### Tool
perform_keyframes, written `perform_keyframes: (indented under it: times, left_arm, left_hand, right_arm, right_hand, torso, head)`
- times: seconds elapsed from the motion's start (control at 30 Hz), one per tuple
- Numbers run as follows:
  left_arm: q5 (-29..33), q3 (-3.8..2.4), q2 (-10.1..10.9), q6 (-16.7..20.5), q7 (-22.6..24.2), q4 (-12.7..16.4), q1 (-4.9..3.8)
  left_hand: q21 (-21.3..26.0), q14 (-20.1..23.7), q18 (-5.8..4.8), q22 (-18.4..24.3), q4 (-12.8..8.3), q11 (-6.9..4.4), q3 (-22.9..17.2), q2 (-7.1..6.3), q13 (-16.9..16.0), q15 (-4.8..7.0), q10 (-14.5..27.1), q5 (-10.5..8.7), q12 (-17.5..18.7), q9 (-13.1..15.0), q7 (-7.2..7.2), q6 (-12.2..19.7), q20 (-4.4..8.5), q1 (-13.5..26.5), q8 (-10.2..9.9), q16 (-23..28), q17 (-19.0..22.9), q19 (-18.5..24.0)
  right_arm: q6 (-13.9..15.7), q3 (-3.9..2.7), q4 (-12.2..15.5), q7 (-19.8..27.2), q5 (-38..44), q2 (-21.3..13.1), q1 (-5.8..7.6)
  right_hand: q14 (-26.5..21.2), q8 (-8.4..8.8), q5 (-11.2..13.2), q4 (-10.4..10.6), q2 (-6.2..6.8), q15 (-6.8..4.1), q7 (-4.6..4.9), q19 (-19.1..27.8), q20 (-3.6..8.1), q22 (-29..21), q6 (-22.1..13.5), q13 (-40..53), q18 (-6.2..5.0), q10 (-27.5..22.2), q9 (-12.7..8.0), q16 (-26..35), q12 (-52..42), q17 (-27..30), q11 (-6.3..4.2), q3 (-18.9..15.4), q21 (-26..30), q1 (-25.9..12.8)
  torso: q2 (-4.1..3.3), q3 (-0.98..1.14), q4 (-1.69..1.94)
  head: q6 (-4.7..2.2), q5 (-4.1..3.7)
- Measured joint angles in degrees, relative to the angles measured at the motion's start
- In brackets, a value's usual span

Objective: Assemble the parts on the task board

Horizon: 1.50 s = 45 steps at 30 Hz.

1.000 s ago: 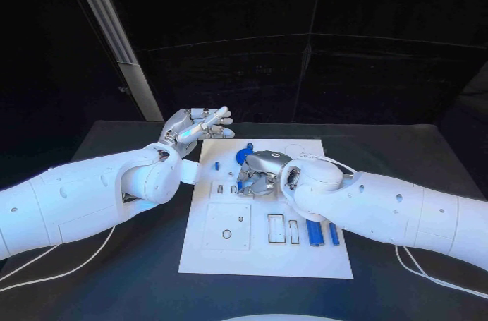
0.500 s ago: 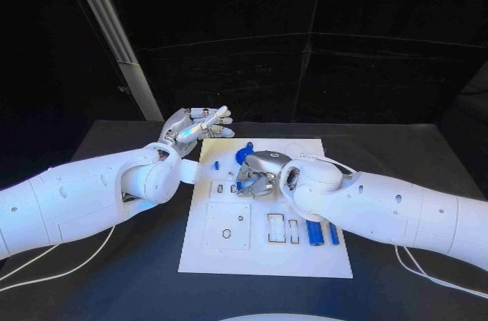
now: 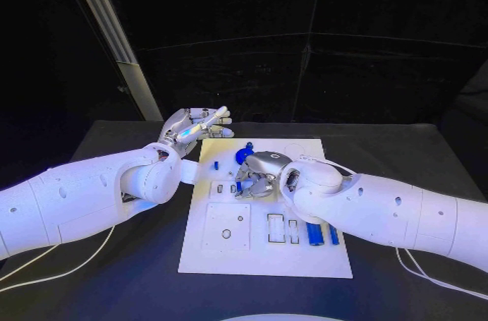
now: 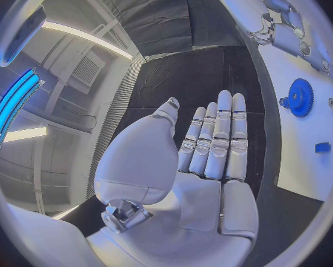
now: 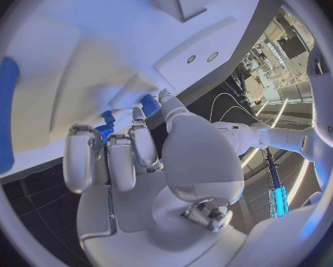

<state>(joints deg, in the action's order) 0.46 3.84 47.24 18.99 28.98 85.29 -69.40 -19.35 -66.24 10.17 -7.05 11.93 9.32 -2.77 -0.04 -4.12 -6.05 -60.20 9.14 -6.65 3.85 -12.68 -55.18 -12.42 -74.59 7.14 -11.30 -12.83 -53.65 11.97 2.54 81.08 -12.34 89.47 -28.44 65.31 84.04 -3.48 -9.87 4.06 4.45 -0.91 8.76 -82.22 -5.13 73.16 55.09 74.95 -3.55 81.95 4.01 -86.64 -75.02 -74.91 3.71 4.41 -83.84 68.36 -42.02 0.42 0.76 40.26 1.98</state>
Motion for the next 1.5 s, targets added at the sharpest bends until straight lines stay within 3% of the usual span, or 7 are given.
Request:
perform_keyframes:
  times: [0.27,0.57,0.83,0.93,1.1,1.27,1.5]
  left_arm:
    - [0.0,0.00,0.1,0.0,-0.1,0.0,0.00]
    - [-3.2,0.02,1.2,1.2,-4.7,0.0,-0.35]
    - [-17.2,-0.02,1.6,-4.5,-21.6,-0.6,-3.14]
    - [-23.5,0.02,1.0,-8.9,-28.9,-1.0,-4.28]
    - [-33.4,-0.01,-0.6,-15.7,-39.8,-1.8,-5.94]
    - [-41.2,-0.01,-3.3,-20.4,-48.0,-3.2,-7.32]
    - [-47.4,1.56,-6.5,-24.9,-55.5,-4.9,-7.93]
  left_hand:
    - [-0.8,-2.1,0.00,-0.3,-0.2,-0.02,0.2,0.20,0.0,0.27,0.0,0.00,0.4,0.0,0.02,0.0,0.20,-0.2,-0.2,-0.9,-0.9,-1.7]
    - [-14.1,-17.3,-0.01,-6.9,-1.0,-3.98,-1.2,0.54,-1.7,5.45,-8.2,0.00,-2.0,0.2,3.11,-3.1,5.70,-1.4,-0.5,-13.8,-10.9,-17.3]
    - [-29.6,-17.8,-0.03,-20.6,2.8,-5.50,0.2,-0.91,-7.2,6.58,-12.1,-1.22,-8.1,0.6,4.37,-3.5,7.39,2.6,1.0,-48.6,-45.4,-19.2]
    - [-42.1,-17.8,-1.88,-35.7,4.3,-6.27,2.9,0.50,-13.9,7.43,-12.2,-2.04,-16.7,1.3,5.38,-3.5,8.03,6.4,3.8,-64.2,-59.9,-21.7]
    - [-53.4,-17.7,-4.04,-51.3,5.0,-7.97,9.3,2.59,-25.5,8.74,-11.2,-6.12,-31.3,3.5,7.00,-5.1,8.85,14.6,9.0,-76.3,-62.1,-25.0]
    - [-56.9,-17.9,-4.88,-56.7,4.3,-9.53,12.2,4.06,-47.9,9.96,-15.1,-6.47,-53.4,7.0,8.53,-6.4,9.96,13.1,14.5,-78.5,-62.1,-26.6]
    - [-57.6,-17.9,-4.88,-58.7,4.2,-9.72,12.3,5.50,-54.7,9.96,-13.8,-6.47,-60.2,12.4,9.02,-3.0,10.35,8.6,20.9,-78.5,-62.1,-27.6]
  right_arm:
    - [4.7,0.10,2.3,3.0,0.0,-3.2,-0.42]
    - [10.0,0.07,6.1,17.4,-9.8,-8.9,1.52]
    - [8.3,-0.18,8.7,25.7,-27.9,-17.1,6.10]
    - [6.8,-0.20,8.3,27.3,-33.8,-19.6,6.95]
    - [5.4,-0.27,6.7,29.1,-41.0,-22.1,7.64]
    - [5.2,-0.28,5.7,30.0,-44.9,-23.2,7.88]
    - [5.3,-0.28,5.0,30.5,-47.2,-23.1,7.96]
  right_hand:
    - [0.0,0.00,-0.8,2.0,0.21,0.40,0.52,0.2,-0.20,-0.4,-2.0,0.0,0.00,-0.5,0.0,0.3,0.6,0.0,0.53,-2.3,0.2,-0.2]
    - [0.0,-0.89,-4.0,2.1,-1.91,0.41,0.70,4.6,-0.71,-9.1,-2.5,-2.8,-1.07,-4.9,0.3,5.0,7.4,0.4,0.46,-3.7,4.8,3.3]
    - [-8.9,-1.46,-1.7,1.6,-3.66,0.40,0.38,20.9,-0.59,-45.9,-2.2,-27.6,-6.73,-21.1,0.5,38.1,37.1,35.7,0.39,-4.9,30.8,7.3]
    - [-8.8,-2.00,-1.0,1.4,-4.22,0.29,-0.33,19.3,-0.26,-49.4,-1.5,-34.3,-6.73,-21.2,0.6,45.8,43.2,40.3,0.17,-5.1,35.7,9.0]
    - [-5.7,-2.00,-1.0,1.3,-4.40,0.45,0.17,15.8,-0.47,-53.3,-1.0,-45.9,-6.72,-18.0,0.5,52.6,52.2,42.2,0.49,-5.2,41.3,10.4]
    - [-4.0,-2.00,-1.0,0.9,-3.72,0.35,0.11,14.0,-0.29,-53.9,-0.3,-47.2,-6.71,-16.1,0.5,52.2,51.5,41.4,0.29,-6.0,42.1,11.1]
    - [-1.8,-2.83,-1.6,0.7,-3.72,-0.14,-0.13,11.4,0.47,-50.6,-0.1,-38.5,-6.71,-19.4,0.5,30.5,37.5,22.3,-0.11,-7.8,37.0,11.1]
  torso:
    - [0.04,0.02,0.01]
    - [0.21,0.00,-0.13]
    - [0.58,0.02,-0.13]
    - [0.98,0.01,-0.16]
    - [1.71,0.09,-0.57]
    - [2.27,0.28,-0.86]
    - [2.75,0.49,-1.01]
  head:
    - [-0.07,0.13]
    - [-0.95,0.52]
    - [-0.86,0.26]
    - [-0.75,0.27]
    - [-0.26,0.81]
    - [0.04,0.98]
    - [0.36,1.29]
